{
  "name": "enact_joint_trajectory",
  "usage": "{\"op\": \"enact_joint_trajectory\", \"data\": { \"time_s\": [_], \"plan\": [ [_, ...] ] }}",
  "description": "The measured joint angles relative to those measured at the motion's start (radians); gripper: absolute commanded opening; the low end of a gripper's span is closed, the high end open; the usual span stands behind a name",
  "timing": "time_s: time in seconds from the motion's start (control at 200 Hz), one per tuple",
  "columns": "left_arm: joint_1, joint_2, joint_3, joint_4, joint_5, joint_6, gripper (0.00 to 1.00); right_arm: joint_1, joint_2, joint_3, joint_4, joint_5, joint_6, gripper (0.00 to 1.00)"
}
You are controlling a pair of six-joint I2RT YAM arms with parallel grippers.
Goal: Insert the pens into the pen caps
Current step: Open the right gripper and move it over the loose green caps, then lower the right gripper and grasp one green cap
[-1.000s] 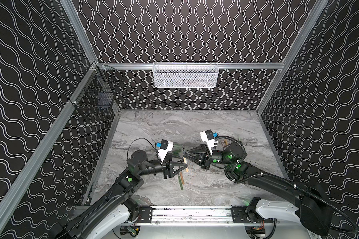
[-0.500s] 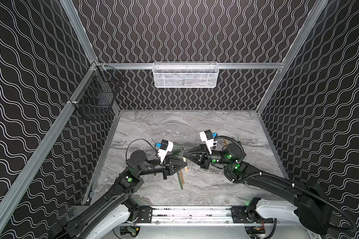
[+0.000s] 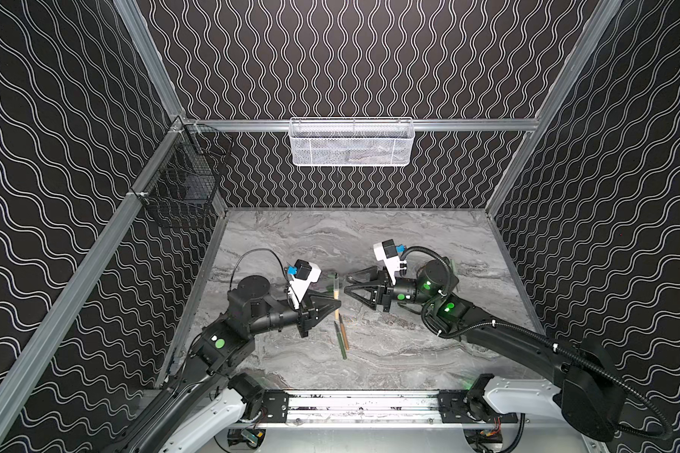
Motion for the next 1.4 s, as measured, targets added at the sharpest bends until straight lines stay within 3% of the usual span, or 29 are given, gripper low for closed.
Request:
{"op": "enact_joint_trajectory", "data": {
  "time_s": [0.22, 0.606, 0.936, 1.401],
  "plan": [
    [0.04, -0.055, 0.047, -0.259, -0.164, 0.053, 0.0, -0.026, 0.113, 0.131, -0.283, 0.132, -0.175, 0.58],
    [0.048, -0.155, -0.01, -0.296, -0.255, 0.076, 0.0, -0.029, 0.531, 0.478, -0.698, 0.366, -0.439, 0.58],
    [0.048, -0.192, -0.019, -0.282, -0.27, 0.079, 0.0, -0.025, 0.794, 0.698, -0.847, 0.495, -0.549, 0.57],
    [0.058, -0.189, -0.022, -0.281, -0.266, 0.079, 0.0, -0.015, 0.965, 0.833, -0.915, 0.608, -0.611, 0.51]
  ]
}}
